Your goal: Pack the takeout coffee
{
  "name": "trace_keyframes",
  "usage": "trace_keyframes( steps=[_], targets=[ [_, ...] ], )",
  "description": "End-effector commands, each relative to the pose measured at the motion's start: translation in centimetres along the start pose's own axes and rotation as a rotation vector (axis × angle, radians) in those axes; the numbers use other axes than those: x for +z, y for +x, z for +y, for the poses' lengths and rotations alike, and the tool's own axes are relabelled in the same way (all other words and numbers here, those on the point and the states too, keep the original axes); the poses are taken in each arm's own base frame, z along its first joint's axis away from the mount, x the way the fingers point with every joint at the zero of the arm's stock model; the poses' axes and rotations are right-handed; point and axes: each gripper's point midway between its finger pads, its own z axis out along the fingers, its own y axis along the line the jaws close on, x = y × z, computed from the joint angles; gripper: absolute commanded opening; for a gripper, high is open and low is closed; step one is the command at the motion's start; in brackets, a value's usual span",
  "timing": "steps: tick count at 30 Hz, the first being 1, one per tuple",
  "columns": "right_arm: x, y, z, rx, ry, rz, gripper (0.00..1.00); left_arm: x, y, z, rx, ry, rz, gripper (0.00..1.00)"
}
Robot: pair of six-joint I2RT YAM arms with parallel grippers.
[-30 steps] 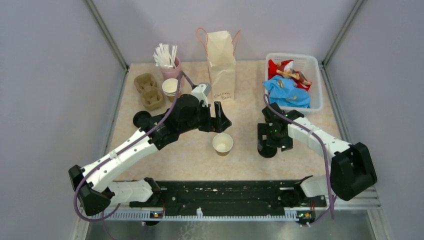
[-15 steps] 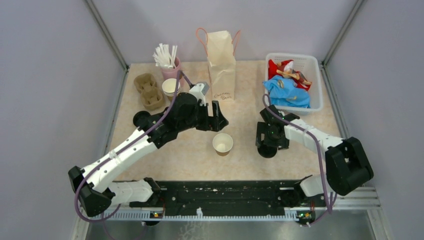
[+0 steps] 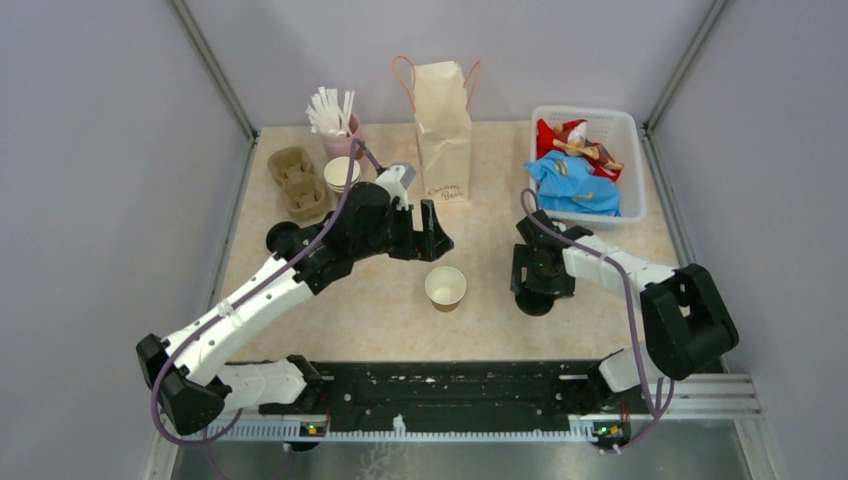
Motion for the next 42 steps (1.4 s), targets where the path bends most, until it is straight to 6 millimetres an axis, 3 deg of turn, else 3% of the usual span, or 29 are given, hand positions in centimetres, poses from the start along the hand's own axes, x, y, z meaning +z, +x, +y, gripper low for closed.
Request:
trace_keyframes(
  steps=[1,11,18,22,27,32,36,39,42],
  targets=[
    [0.3,-0.5,0.1,-0.011,0.011,-0.021,0.87,-0.2,-1.3,-0.8,0.018,0.034,-0.033,0.89],
    [0.8,-0.2,0.1,-0.027,0.013,-0.009,0.89,0.0,-1.2,-0.8,0.008,0.040,-0.028,0.89],
    [0.5,-0.2,-0.2,-0.033,0.021,-0.013,0.84,-0.1,-1.2,-0.6,0.006,0.037,-0.029,0.89],
    [-0.5,-0.5,-0.1,-0.038,0.011,-0.024,0.82,-0.2,-1.2,-0.5,0.006,0.031,-0.030,0.89],
    [-3.0,-0.6,0.4,-0.072,-0.031,-0.034,0.80,-0.6,-1.3,0.4,-0.005,-0.012,-0.036,0.89],
    [-9.1,-1.0,3.4,-0.141,-0.189,-0.073,0.81,-1.5,-1.4,3.2,-0.056,-0.133,-0.053,0.89],
    [-14.8,-2.2,7.7,-0.184,-0.336,-0.130,0.81,-2.3,-0.5,5.5,-0.121,-0.192,-0.061,0.89],
    [-16.7,-1.9,12.0,-0.257,-0.404,-0.115,0.81,-3.2,0.2,7.1,-0.188,-0.230,-0.080,0.89],
    [-16.9,-1.5,15.7,-0.352,-0.396,-0.111,0.81,-4.0,0.6,8.1,-0.224,-0.256,-0.101,0.89]
  ],
)
